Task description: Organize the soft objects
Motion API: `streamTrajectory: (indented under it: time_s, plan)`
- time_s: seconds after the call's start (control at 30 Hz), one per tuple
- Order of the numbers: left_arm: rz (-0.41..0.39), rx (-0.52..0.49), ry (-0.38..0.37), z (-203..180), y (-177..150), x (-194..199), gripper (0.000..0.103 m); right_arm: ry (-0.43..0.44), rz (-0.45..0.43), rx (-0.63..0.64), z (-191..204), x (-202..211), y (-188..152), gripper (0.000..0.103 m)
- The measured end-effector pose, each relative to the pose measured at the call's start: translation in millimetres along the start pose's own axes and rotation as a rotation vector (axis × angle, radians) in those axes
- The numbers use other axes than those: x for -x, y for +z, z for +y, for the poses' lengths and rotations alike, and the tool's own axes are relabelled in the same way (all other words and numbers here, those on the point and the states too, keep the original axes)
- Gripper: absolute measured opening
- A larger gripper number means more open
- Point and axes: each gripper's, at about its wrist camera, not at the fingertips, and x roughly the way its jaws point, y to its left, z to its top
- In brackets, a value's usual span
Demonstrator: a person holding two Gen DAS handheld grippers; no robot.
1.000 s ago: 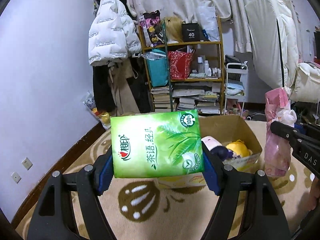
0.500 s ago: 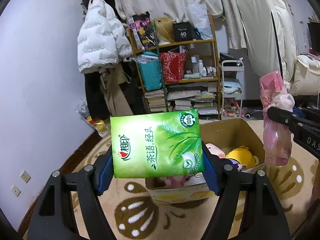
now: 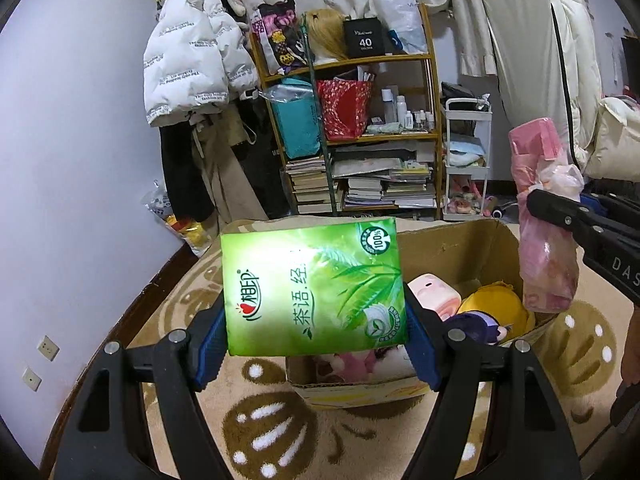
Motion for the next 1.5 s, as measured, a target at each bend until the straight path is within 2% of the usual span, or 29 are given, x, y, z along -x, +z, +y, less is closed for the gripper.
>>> streamTrajectory:
  time_s: [0.27, 0.57, 0.67, 0.7, 0.77, 0.8, 0.83, 0.87, 1.0, 1.1, 1.2, 1.27, 1.33, 1.47, 1.5]
  plan:
    - [0.025, 0.003, -0.04, -2, -3, -12, 0.075, 0.022, 0.035, -0.01, -5, -17, -9, 0.021]
    - [0.07, 0.038, -0.089, -1, -7, -19, 0.075, 0.146, 0.043, -0.047, -3, -21, -13, 0.025]
    - [0.089, 0.036, -0.096, -3, -9, -22, 0.076, 0.153, 0.054, -0.081, -4, -23, -16, 0.025]
    - [0.093, 0.032, -0.094, -4, -10, -23, 0.079, 0.148, 0.062, -0.088, -5, -24, -18, 0.025]
    - [0.101, 0.024, -0.065, -6, -12, -24, 0.09, 0.132, 0.081, -0.098, -7, -27, -18, 0.029]
    - [0.102, 0.024, -0.05, -6, -13, -24, 0.094, 0.12, 0.092, -0.111, -10, -27, -19, 0.037]
    - [0.105, 0.025, -0.036, -6, -14, -24, 0.094, 0.111, 0.099, -0.122, -12, -28, -20, 0.045]
    - [0.112, 0.027, -0.026, -6, -14, -25, 0.094, 0.105, 0.105, -0.136, -15, -28, -22, 0.046]
    - [0.146, 0.052, -0.005, 0, -17, -24, 0.094, 0.093, 0.15, -0.142, -18, -34, -27, 0.047]
    - [0.148, 0.059, 0.015, 7, -21, -15, 0.1, 0.075, 0.168, -0.143, -18, -31, -31, 0.051]
    - [0.131, 0.075, 0.033, 16, -21, 0, 0.1, 0.064, 0.16, -0.144, -17, -19, -32, 0.061]
    - [0.115, 0.086, 0.046, 21, -21, 11, 0.1, 0.058, 0.152, -0.137, -15, -10, -32, 0.063]
    - [0.094, 0.097, 0.057, 25, -21, 24, 0.101, 0.043, 0.139, -0.135, -14, 3, -30, 0.072]
    - [0.068, 0.107, 0.06, 31, -22, 50, 0.101, 0.021, 0.111, -0.143, -13, 29, -27, 0.08]
    - [0.063, 0.108, 0.058, 32, -22, 56, 0.102, 0.017, 0.104, -0.139, -12, 36, -27, 0.087]
